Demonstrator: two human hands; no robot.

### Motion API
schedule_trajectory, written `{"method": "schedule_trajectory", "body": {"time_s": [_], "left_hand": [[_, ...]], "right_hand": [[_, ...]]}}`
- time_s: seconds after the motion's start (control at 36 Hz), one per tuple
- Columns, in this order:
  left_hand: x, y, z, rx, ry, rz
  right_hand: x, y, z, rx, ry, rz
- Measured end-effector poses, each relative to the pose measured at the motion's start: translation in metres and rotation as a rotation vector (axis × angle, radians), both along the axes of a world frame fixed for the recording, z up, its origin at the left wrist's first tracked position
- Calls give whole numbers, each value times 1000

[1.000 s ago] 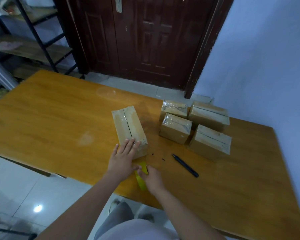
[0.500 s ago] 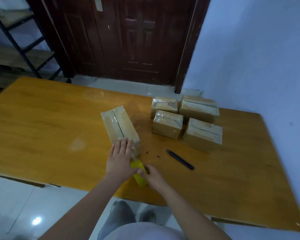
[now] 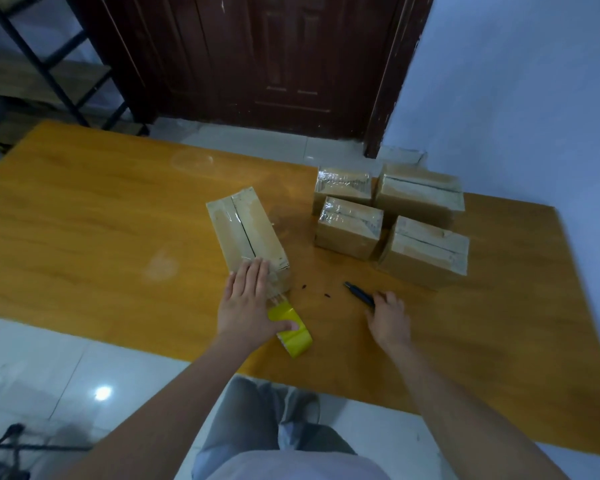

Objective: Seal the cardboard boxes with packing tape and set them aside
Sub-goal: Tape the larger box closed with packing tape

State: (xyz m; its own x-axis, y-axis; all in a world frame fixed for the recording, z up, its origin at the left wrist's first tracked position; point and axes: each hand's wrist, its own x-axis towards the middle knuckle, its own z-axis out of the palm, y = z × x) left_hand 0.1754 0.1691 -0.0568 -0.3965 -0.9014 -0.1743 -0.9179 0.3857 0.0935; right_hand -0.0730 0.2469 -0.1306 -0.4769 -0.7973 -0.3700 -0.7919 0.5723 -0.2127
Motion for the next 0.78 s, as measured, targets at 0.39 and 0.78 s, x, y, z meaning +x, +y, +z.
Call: {"method": "schedule_trajectory", "body": {"time_s": [0.39, 0.78], "left_hand": [[-2, -1, 0, 29, -27, 2], [-6, -1, 4, 74, -57, 5]], "right_hand": [[-9, -12, 8, -29, -143, 68], [52, -35, 81, -280, -121, 730]]}}
